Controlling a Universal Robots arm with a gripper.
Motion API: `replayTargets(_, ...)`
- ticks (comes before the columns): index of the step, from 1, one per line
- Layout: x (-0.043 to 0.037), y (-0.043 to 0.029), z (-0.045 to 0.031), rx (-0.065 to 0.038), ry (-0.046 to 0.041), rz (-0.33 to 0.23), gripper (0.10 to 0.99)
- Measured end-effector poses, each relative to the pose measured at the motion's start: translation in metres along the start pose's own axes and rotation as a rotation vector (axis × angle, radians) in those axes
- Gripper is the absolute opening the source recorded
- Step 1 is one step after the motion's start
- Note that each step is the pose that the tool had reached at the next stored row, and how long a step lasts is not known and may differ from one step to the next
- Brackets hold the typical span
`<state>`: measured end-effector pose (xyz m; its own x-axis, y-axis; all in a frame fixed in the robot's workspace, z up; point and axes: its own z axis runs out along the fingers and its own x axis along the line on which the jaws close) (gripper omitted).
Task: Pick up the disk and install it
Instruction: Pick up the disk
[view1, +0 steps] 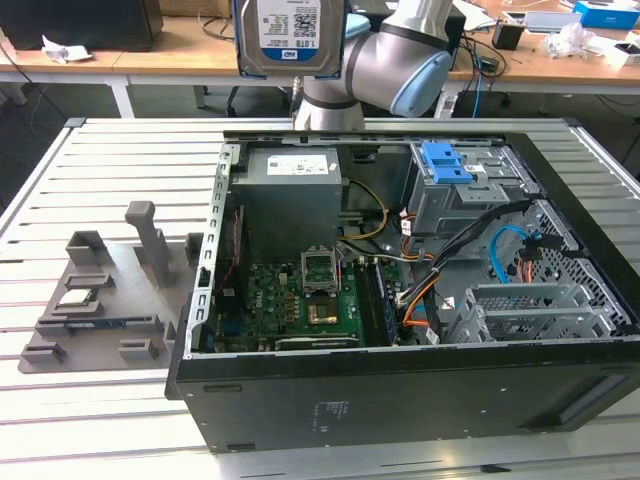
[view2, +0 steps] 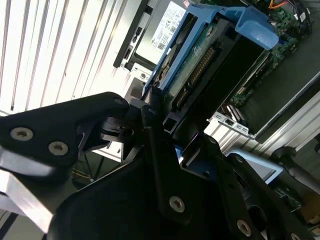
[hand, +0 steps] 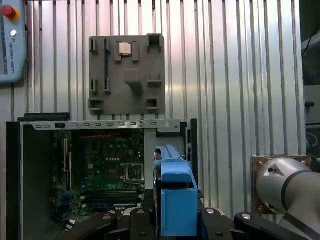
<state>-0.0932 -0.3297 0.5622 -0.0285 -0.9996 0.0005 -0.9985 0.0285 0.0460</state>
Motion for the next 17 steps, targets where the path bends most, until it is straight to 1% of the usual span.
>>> replayTargets(1, -0.0003, -0.0046, -0.0002, 0.0, 0.0003, 0.0, 0.365)
replayTargets(4, -0.001, -0.0153, -0.0007, -0.001, 0.0009, 0.0, 0.365)
replayTargets(5, -0.0014, -0.021, -0.001, -0.001, 0.0012, 0.0, 0.365)
replayTargets(7, -0.0017, -0.0258, -0.0012, -0.001, 0.0014, 0.0, 0.365)
replayTargets(11, -0.0029, -0.0426, -0.002, -0.002, 0.0023, 0.0, 0.365)
replayTargets(17, -0.0037, -0.0569, -0.0026, -0.002, 0.0027, 0.0, 0.365)
